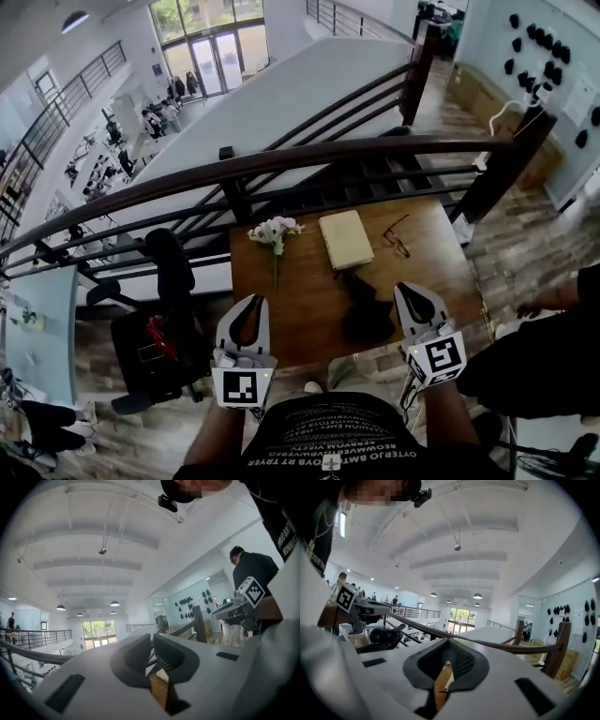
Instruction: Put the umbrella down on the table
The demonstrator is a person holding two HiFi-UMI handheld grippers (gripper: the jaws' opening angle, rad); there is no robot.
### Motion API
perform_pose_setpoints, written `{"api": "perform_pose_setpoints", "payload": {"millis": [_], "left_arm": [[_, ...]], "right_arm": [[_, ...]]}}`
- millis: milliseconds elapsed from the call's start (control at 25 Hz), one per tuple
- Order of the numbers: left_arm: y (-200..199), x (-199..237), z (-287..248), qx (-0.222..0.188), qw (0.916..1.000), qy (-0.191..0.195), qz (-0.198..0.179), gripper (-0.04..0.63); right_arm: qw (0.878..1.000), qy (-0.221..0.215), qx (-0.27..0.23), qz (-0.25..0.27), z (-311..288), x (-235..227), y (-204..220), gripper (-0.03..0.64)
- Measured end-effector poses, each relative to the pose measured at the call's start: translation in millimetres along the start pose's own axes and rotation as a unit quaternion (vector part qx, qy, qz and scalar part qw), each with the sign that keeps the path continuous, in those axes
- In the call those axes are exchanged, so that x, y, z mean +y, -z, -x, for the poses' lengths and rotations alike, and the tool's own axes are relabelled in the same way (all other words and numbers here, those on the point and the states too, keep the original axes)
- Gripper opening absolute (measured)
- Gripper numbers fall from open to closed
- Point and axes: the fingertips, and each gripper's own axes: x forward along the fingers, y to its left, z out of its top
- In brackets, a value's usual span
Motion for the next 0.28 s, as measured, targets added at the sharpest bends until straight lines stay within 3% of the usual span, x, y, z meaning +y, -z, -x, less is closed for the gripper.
{"api": "perform_pose_setpoints", "payload": {"millis": [280], "left_arm": [[4.0, -4.1, 0.0, -0.008, 0.9999, 0.015, 0.002, 0.044]], "right_arm": [[1.000, -0.009, 0.013, 0.006, -1.5, 14.9, 3.6, 0.015]]}}
